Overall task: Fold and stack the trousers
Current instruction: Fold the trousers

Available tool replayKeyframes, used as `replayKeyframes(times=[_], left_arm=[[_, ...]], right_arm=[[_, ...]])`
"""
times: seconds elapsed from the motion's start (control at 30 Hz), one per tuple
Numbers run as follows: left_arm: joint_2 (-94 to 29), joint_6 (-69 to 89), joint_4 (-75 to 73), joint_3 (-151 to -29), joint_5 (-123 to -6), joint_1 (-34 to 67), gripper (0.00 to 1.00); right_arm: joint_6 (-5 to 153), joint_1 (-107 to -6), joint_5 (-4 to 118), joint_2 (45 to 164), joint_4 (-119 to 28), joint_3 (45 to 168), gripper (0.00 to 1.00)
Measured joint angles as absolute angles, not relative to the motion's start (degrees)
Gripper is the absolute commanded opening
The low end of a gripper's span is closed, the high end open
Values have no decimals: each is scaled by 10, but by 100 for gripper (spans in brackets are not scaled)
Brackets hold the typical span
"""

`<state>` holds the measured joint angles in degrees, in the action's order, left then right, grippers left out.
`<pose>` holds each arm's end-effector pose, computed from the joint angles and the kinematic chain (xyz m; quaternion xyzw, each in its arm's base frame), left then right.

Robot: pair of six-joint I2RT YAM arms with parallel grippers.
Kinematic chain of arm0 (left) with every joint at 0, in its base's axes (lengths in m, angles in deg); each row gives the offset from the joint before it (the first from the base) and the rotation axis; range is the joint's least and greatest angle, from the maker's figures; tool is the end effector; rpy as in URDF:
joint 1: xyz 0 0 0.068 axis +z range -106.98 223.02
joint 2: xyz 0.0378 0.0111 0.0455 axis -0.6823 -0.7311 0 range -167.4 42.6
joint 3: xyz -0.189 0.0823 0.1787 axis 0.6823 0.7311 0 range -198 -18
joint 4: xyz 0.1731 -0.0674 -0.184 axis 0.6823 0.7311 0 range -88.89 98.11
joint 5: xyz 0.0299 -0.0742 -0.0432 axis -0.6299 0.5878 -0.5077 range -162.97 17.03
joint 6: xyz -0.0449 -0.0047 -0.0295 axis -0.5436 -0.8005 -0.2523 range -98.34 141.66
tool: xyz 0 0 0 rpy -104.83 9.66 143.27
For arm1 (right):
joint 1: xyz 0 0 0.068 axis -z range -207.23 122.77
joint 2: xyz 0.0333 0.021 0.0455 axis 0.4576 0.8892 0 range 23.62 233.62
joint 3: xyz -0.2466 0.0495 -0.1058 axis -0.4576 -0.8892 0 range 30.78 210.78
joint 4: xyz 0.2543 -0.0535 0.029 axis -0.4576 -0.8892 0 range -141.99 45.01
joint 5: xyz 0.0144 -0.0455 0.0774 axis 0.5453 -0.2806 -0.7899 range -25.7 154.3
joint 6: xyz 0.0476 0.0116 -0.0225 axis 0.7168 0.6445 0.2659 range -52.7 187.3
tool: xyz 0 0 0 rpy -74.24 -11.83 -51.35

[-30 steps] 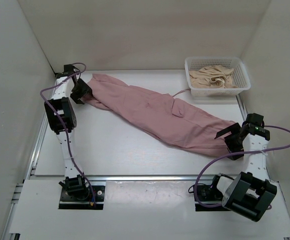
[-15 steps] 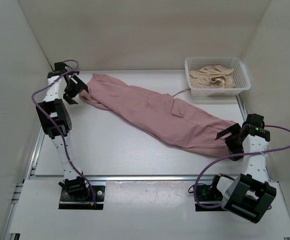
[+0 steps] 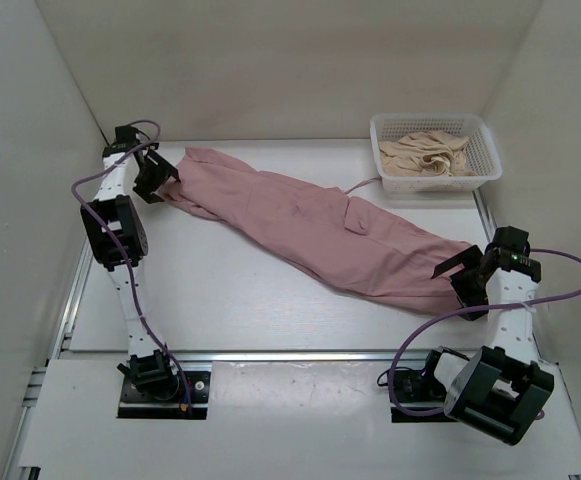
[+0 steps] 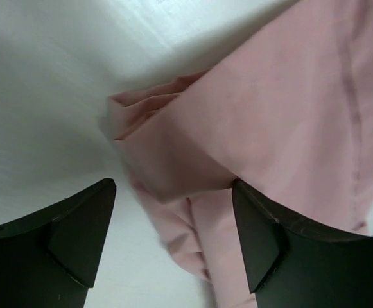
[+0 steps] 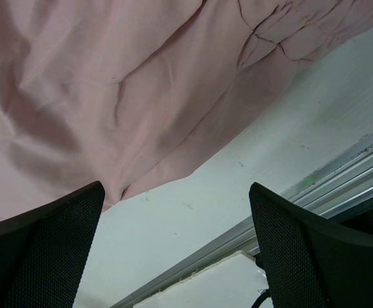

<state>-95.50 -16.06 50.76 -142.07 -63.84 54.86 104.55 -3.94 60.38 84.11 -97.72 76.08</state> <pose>0.5074 0.1006 0.1908 -0.3904 0.8889 -0.1264 0.2038 0.1694 -0.0702 0.2355 0.4888 0.8505 0.0566 0.1859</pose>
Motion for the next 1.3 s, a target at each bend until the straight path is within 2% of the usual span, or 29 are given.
replayKeyframes(times=[0.27, 0.37, 0.4, 0.5, 0.53, 0.63, 0.8, 0.93, 1.07, 1.3], left_arm=[[-976, -156, 523, -1409, -664, 547, 81], [-998, -156, 524, -1446, -666, 546, 67], [-1007, -154, 524, -1459, -666, 545, 55], [-1030, -154, 523, -1489, -667, 541, 40], [-1037, -154, 524, -1499, -664, 539, 30], [-1049, -155, 521, -1514, -662, 533, 10], [-1043, -156, 515, -1504, -662, 530, 10], [-997, -155, 516, -1431, -683, 539, 10], [-927, -154, 536, -1354, -707, 571, 10], [-868, -147, 534, -1323, -710, 637, 10]], right_arm=[[1045, -39, 601, 852, -969, 760, 98], [1044, -39, 598, 859, -967, 760, 98], [1044, -39, 598, 859, -966, 760, 98], [1044, -39, 598, 859, -962, 760, 98], [1044, -39, 598, 859, -962, 760, 98], [1044, -39, 598, 859, -960, 760, 98], [1049, -39, 590, 858, -954, 753, 98], [1069, -39, 570, 859, -941, 709, 98], [1084, -39, 552, 855, -938, 674, 98], [1100, -39, 536, 855, -879, 644, 95]])
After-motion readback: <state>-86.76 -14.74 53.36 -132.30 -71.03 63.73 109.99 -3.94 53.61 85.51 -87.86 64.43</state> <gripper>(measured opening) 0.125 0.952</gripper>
